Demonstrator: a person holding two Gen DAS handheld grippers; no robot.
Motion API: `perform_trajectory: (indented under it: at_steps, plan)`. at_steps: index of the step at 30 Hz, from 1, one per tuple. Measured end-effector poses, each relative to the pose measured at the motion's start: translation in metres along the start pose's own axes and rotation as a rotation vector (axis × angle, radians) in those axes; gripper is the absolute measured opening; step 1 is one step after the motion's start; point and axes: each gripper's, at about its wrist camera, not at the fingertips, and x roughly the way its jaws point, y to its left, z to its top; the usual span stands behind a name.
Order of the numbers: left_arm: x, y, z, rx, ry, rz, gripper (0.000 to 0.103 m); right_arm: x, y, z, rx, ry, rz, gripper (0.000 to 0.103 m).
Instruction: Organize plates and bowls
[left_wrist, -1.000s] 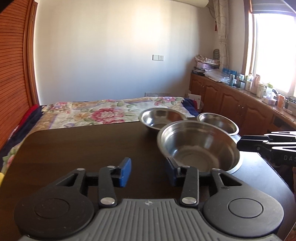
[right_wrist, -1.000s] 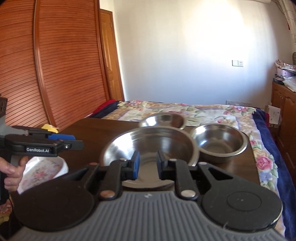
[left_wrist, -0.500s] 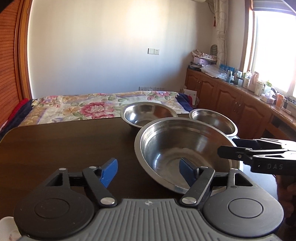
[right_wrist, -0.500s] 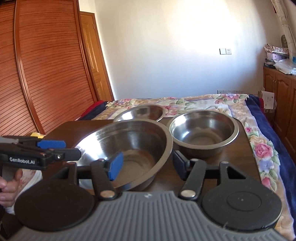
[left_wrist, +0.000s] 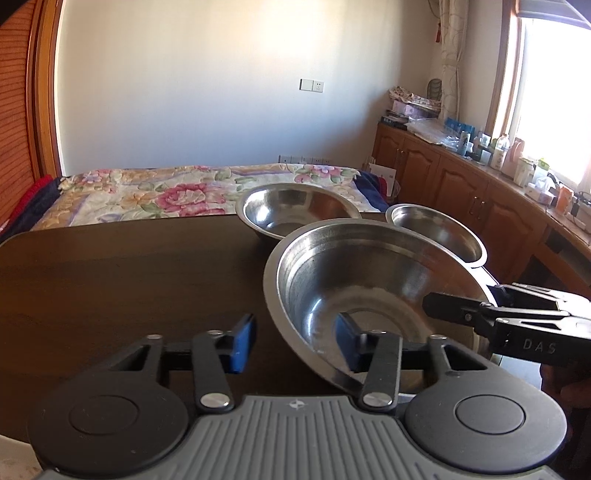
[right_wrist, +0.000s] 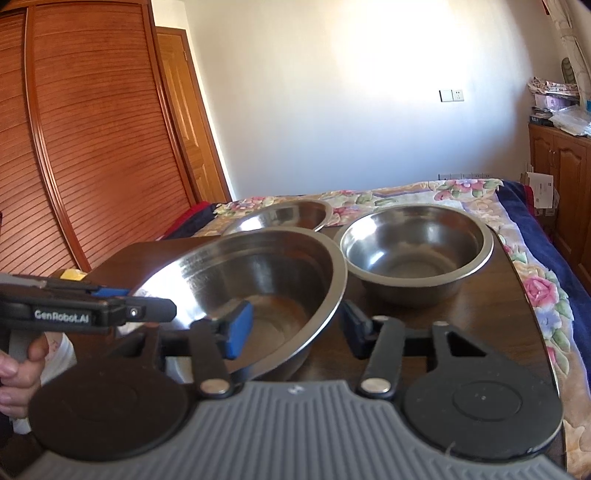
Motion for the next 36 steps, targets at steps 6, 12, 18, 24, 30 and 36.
perform_trajectory:
  at_steps: [6, 12, 18, 24, 30, 36]
  plan:
    - [-0.001, -0.003, 0.001, 0.01, 0.006, -0.008, 0.031, -0.001, 0.001, 0.001, -0.004, -0.003, 0.006, 0.036]
    - [-0.018, -0.002, -0.001, 0.012, -0.018, -0.014, 0.032, -0.012, 0.01, 0.006, -0.022, -0.017, 0.016, 0.034]
    - [-0.045, -0.002, -0.002, 0.021, -0.056, -0.027, 0.032, -0.031, 0.023, 0.007, -0.036, -0.037, 0.015, 0.034]
    - [-0.072, -0.002, -0.012, 0.033, -0.083, -0.045, 0.032, -0.049, 0.039, 0.001, -0.041, -0.046, 0.012, 0.034]
    - [-0.087, 0.003, -0.03, 0.042, -0.068, -0.067, 0.032, -0.06, 0.049, -0.014, -0.024, -0.037, 0.003, 0.034]
    - [-0.095, 0.003, -0.045, 0.056, -0.053, -0.084, 0.033, -0.068, 0.056, -0.025, -0.018, -0.023, -0.016, 0.034]
